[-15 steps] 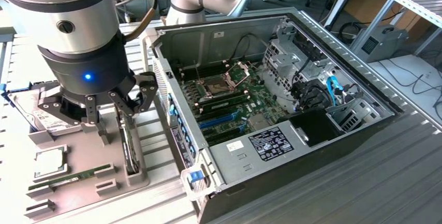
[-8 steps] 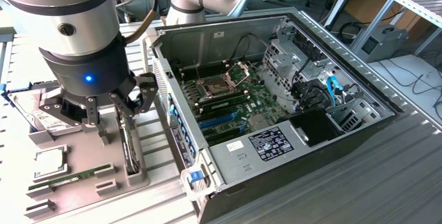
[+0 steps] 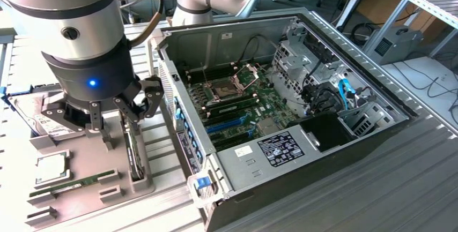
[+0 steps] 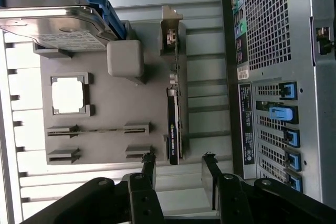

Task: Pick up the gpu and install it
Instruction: 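Pick up the gpu and move the gpu toward the slot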

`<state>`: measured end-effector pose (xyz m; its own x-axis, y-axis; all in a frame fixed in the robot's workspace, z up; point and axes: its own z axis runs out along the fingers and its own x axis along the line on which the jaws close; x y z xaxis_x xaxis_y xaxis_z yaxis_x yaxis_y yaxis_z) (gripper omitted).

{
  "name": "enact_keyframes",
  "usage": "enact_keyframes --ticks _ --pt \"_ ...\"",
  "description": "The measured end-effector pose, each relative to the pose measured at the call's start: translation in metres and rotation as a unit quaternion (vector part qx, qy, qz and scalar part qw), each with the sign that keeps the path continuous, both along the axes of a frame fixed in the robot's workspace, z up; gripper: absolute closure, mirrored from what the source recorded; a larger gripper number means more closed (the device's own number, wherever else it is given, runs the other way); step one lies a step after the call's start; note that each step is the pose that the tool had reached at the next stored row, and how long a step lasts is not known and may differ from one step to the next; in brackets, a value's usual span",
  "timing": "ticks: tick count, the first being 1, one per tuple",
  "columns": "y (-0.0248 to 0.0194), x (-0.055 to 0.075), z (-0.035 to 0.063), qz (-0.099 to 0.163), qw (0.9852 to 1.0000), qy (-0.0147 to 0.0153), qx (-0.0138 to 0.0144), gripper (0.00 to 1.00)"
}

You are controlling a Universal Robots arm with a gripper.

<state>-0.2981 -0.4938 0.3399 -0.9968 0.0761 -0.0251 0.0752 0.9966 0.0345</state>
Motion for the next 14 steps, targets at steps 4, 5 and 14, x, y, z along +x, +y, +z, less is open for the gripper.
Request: enact_keyframes --ticks 4,5,14 --pt "0.0000 0.0000 -0.0007 0.000 1.0000 0.0000 0.0000 0.52" --pt "0.0000 0.0000 -0.0009 0.000 1.0000 0.0000 0.0000 0.52" --pt "0.0000 0.0000 -0.0025 0.000 1.0000 0.0000 0.0000 0.52"
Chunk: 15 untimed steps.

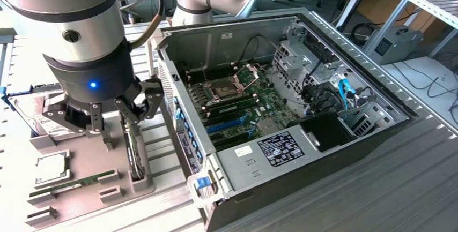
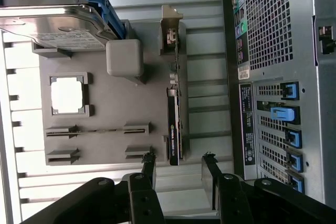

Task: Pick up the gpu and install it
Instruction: 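Pick up the gpu and move the gpu toward the slot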

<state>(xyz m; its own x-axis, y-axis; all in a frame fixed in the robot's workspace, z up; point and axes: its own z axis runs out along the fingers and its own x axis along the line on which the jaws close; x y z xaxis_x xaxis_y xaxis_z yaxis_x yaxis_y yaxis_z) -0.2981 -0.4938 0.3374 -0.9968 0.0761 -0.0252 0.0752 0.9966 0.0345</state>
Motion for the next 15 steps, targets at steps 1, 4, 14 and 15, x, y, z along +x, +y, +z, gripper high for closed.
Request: enact_keyframes --ticks 1,4,14,15 --pt "0.0000 0.0000 -0.0003 0.000 1.0000 0.0000 0.0000 0.52" --pt "0.0000 0.0000 -0.0010 0.000 1.0000 0.0000 0.0000 0.52" --pt "0.0000 0.0000 -0.0036 0.000 1.0000 0.0000 0.0000 0.52" --pt "0.0000 0.0000 -0.0038 0.000 1.0000 0.0000 0.0000 0.52"
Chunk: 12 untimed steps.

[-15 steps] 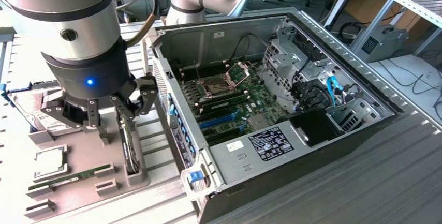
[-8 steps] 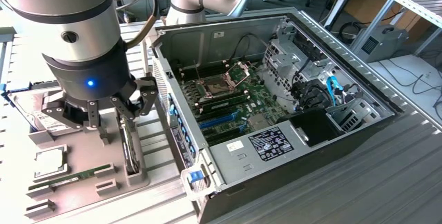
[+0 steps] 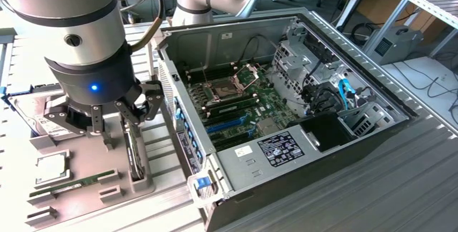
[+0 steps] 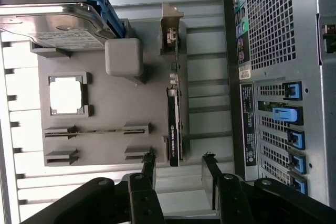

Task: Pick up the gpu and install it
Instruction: 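Pick up the gpu and move the gpu toward the slot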

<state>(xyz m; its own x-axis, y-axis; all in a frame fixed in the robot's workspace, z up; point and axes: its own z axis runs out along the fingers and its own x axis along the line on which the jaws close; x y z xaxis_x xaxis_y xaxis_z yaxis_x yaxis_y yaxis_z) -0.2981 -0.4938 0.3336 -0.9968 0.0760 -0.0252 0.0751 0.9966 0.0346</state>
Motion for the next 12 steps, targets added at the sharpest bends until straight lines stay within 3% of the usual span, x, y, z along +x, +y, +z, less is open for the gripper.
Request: enact_keyframes --ticks 12 --pt "0.0000 0.0000 -0.0038 0.000 1.0000 0.0000 0.0000 0.52"
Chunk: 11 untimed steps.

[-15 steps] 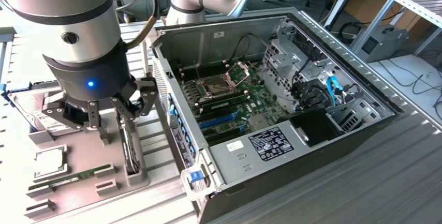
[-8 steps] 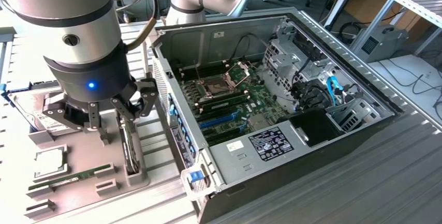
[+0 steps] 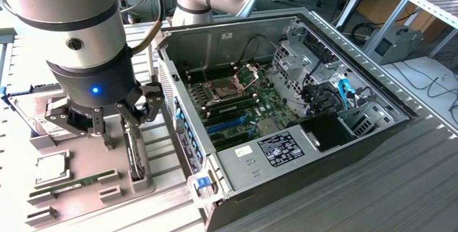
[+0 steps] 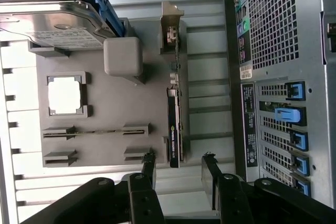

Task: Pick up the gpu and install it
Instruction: 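Pick up the gpu and move the gpu toward the slot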

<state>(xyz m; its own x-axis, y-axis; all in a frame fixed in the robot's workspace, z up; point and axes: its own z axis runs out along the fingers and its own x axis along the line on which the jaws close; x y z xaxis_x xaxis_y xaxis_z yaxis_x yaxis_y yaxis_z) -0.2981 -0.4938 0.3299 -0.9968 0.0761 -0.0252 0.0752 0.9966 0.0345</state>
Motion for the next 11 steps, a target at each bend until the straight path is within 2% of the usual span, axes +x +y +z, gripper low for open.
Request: enact_keyframes --ticks 11 --pt "0.0000 0.0000 -0.0033 0.000 1.0000 0.0000 0.0000 0.52"
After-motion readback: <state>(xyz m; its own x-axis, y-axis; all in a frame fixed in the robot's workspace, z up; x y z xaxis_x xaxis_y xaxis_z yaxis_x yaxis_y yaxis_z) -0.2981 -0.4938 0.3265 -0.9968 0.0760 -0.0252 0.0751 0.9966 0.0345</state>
